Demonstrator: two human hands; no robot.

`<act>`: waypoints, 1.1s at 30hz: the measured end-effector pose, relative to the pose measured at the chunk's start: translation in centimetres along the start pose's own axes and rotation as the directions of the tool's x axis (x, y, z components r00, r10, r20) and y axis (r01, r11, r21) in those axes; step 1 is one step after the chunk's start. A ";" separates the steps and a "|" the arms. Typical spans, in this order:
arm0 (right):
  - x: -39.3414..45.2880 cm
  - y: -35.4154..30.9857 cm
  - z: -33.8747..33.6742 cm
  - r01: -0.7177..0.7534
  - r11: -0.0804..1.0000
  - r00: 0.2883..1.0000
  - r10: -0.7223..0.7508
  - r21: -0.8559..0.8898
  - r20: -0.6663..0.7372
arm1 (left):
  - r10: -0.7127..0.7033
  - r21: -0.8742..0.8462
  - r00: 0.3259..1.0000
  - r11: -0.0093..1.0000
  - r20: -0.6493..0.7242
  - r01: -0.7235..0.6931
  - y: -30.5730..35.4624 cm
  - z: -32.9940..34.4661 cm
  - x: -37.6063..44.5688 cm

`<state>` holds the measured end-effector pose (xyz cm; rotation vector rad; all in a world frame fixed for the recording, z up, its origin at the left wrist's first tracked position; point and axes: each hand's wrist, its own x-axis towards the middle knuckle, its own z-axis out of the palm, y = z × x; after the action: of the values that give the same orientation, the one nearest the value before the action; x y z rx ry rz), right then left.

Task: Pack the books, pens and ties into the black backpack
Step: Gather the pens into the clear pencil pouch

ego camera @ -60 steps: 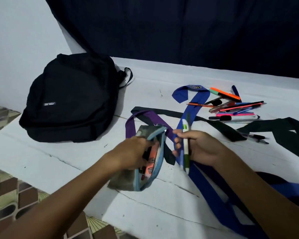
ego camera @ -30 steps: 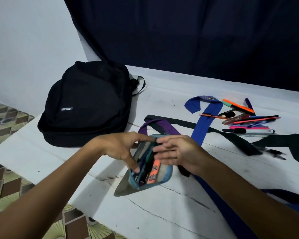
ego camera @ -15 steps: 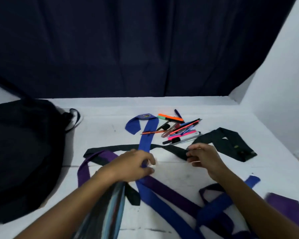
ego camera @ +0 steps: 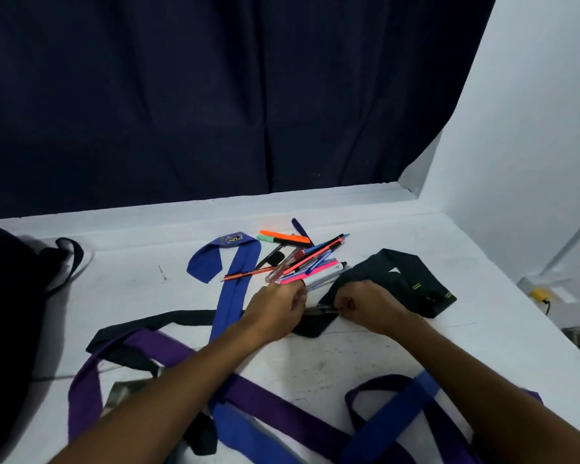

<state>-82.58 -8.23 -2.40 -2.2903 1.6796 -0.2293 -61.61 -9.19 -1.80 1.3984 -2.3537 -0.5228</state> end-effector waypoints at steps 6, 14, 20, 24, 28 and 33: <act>0.3 0.5 -0.6 0.006 1.000 0.993 -0.004 -0.014 0.114 | -0.098 -0.151 0.990 0.982 0.104 0.113 -0.7 0.6 1.2; -2.1 4.4 -4.8 -0.182 0.979 0.962 0.158 0.095 0.221 | 0.010 0.012 0.980 1.000 0.200 -0.013 -0.2 2.2 3.4; -3.6 6.0 -6.6 -0.335 0.801 0.942 0.266 0.497 0.206 | 0.104 0.048 0.974 0.992 0.202 -0.116 0.2 2.7 4.4; -3.2 5.9 -5.9 -0.289 0.631 0.948 0.294 0.720 0.123 | 0.121 0.039 0.970 0.990 0.212 -0.132 0.0 1.4 4.3; -1.9 5.5 -5.4 -0.166 0.566 0.969 0.245 0.808 0.027 | 0.007 -0.119 0.977 0.993 0.212 0.019 -2.1 -2.4 3.4; 1.1 2.3 -3.4 -0.061 0.877 0.990 0.115 0.476 -0.086 | -0.276 -0.331 0.951 0.892 0.141 0.308 -5.0 -4.5 3.3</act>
<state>-85.27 -10.41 0.01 -1.8602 1.5594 -0.6795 -57.12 -14.92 0.06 1.5851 -1.9875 -1.0536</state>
